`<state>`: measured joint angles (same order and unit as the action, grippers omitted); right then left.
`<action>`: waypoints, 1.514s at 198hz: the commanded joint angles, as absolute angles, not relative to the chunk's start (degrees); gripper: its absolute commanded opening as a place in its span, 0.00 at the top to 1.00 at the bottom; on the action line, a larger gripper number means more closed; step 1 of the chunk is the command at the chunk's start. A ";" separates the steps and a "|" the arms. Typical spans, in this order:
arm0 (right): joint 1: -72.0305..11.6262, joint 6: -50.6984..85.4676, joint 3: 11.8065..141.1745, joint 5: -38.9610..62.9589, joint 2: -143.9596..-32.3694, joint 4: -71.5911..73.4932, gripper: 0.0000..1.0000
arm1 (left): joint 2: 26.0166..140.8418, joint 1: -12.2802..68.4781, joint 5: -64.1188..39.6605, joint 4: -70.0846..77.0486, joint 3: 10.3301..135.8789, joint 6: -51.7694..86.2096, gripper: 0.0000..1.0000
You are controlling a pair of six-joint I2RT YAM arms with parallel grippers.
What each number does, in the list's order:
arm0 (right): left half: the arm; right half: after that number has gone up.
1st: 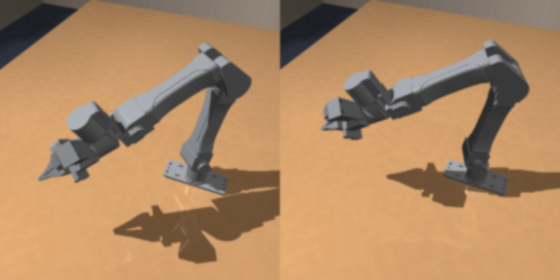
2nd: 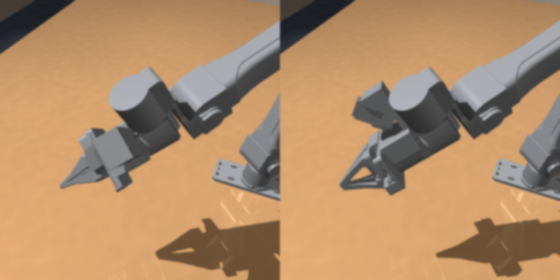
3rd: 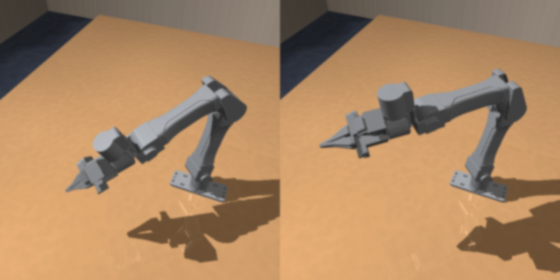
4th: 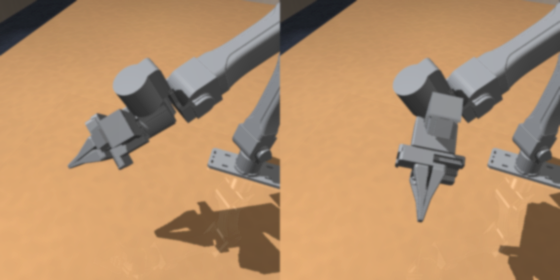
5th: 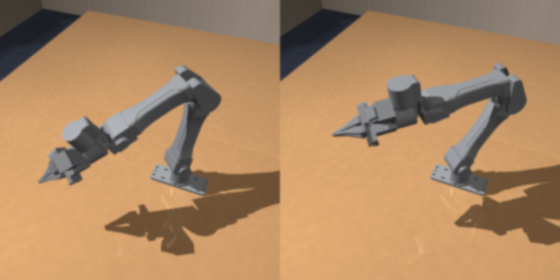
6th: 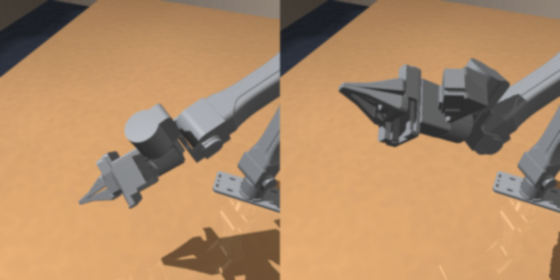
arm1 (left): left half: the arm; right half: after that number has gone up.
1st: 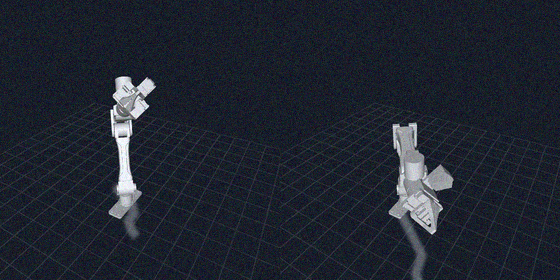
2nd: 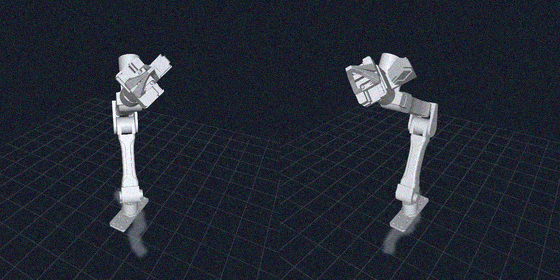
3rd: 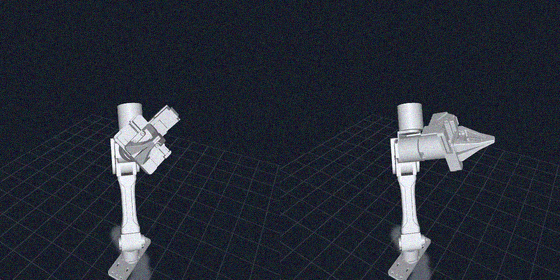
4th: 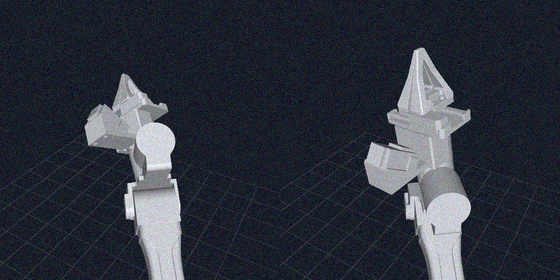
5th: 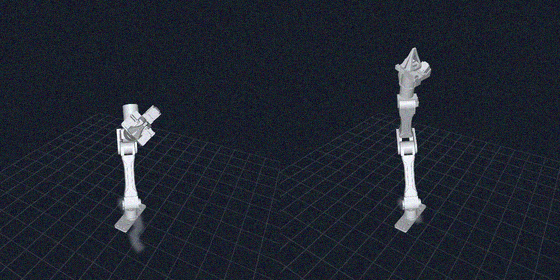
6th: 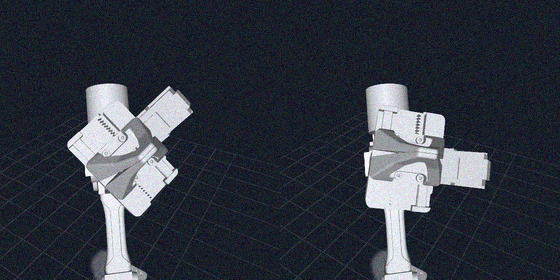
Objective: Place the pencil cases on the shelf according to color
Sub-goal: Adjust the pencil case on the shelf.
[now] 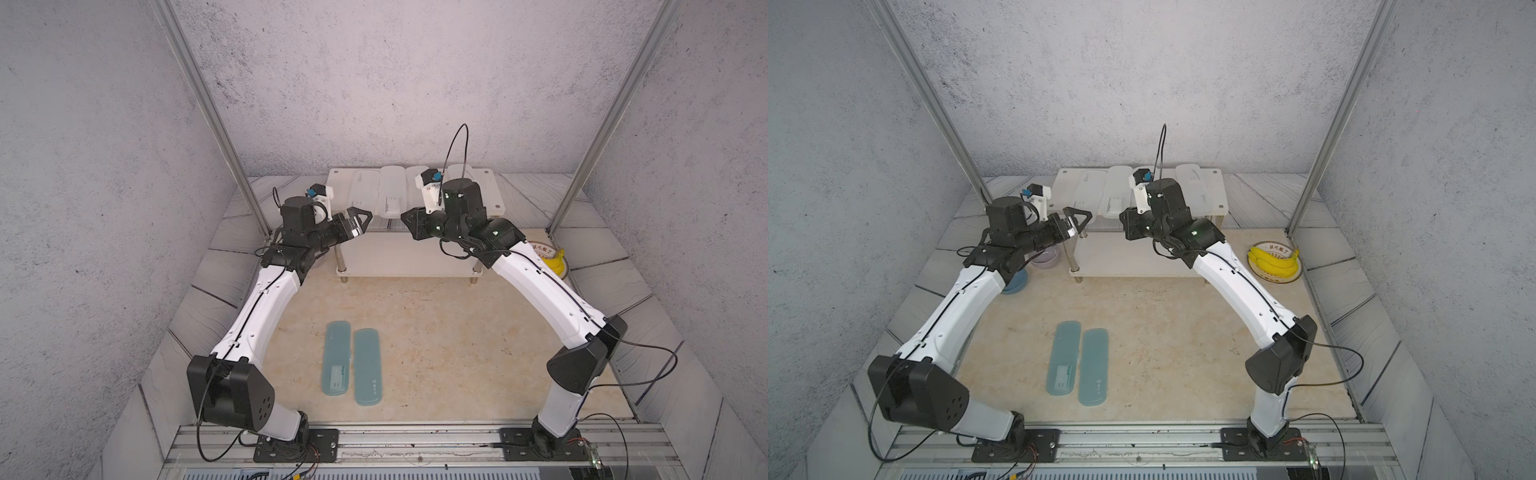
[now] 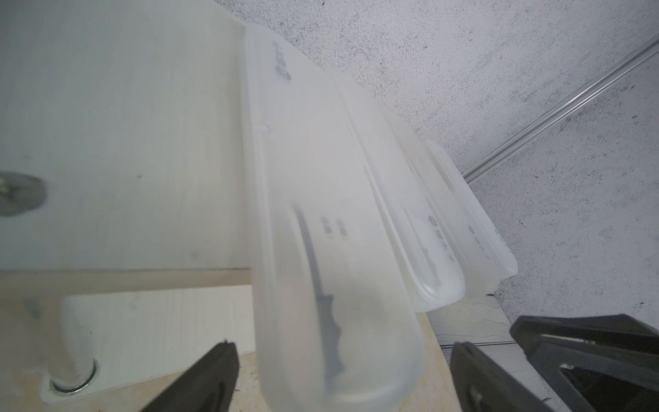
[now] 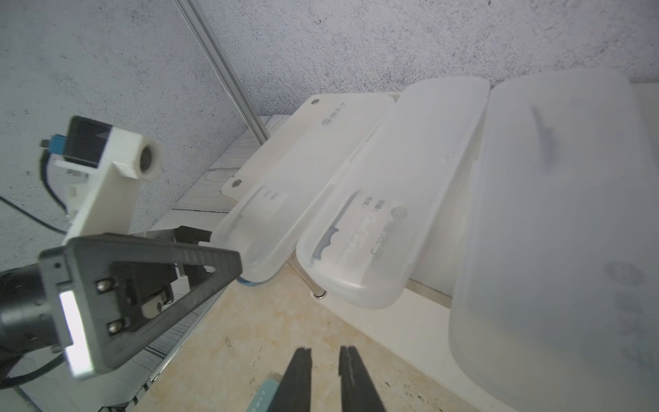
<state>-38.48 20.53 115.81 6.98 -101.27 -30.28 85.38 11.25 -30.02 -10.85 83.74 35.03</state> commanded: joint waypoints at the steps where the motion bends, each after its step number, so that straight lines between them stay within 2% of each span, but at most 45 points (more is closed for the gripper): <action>1: -38.24 19.95 113.52 7.52 -97.96 -28.77 0.78 | 86.43 11.85 -29.53 -9.44 85.25 35.64 0.01; 64: -38.33 20.01 107.48 11.23 -88.17 -28.02 0.69 | 84.40 12.37 -28.08 -6.71 84.31 36.95 0.01; 104: -38.32 20.18 102.15 7.25 -80.67 -27.98 0.61 | 87.01 13.27 -29.00 -5.80 86.35 38.79 0.01; 159: -38.37 20.37 88.39 -0.61 -69.03 -33.51 0.35 | 79.75 13.35 -20.14 -14.00 85.56 28.01 0.01; 193: -38.98 29.32 76.55 2.50 -64.33 -31.74 0.28 | 71.35 13.10 -11.13 -22.19 83.06 20.65 0.01; 227: -45.35 33.71 67.06 -1.15 -64.39 -32.78 0.19 | 62.15 11.58 -6.82 -23.29 73.06 19.95 0.01; 254: -50.31 37.49 61.24 -3.96 -67.78 -30.46 0.12 | 60.62 9.30 -7.27 -23.70 66.81 22.81 0.01; 289: -54.96 41.22 62.11 -2.60 -80.52 -29.25 0.08 | 61.33 5.66 -9.64 -19.13 60.88 25.35 0.01; 300: -56.25 41.70 64.37 -1.83 -85.89 -30.02 0.02 | 63.23 4.17 -13.29 -15.55 59.57 25.92 0.01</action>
<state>-53.93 38.11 61.23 -1.93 -77.58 -30.35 61.67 6.79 -8.86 -21.30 61.58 24.21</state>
